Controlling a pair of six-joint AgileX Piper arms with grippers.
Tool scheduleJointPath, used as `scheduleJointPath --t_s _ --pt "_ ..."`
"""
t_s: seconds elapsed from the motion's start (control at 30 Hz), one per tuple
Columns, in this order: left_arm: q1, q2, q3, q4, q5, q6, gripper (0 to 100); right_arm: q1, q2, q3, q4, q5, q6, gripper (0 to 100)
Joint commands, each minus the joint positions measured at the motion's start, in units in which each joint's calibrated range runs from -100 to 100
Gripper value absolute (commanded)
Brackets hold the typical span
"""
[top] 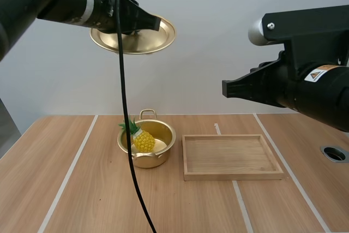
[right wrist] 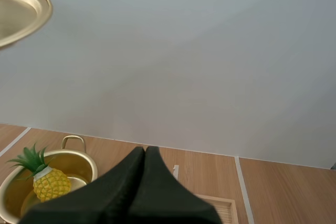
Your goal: Open the pot, put the pineapple inside, and close it
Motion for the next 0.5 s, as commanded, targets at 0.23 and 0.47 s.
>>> scheduleJointPath --t_s 0.23,0.47 --pt "-0.1 9.4 1.9 0.8 2.2 0.8 0 -0.2 -0.6 0.0 0.0 -0.3 0.0 0" --pt "-0.1 11.7 11.4 -4.4 -4.9 7.8 0 -0.2 -0.6 0.0 0.0 -0.3 0.0 0"
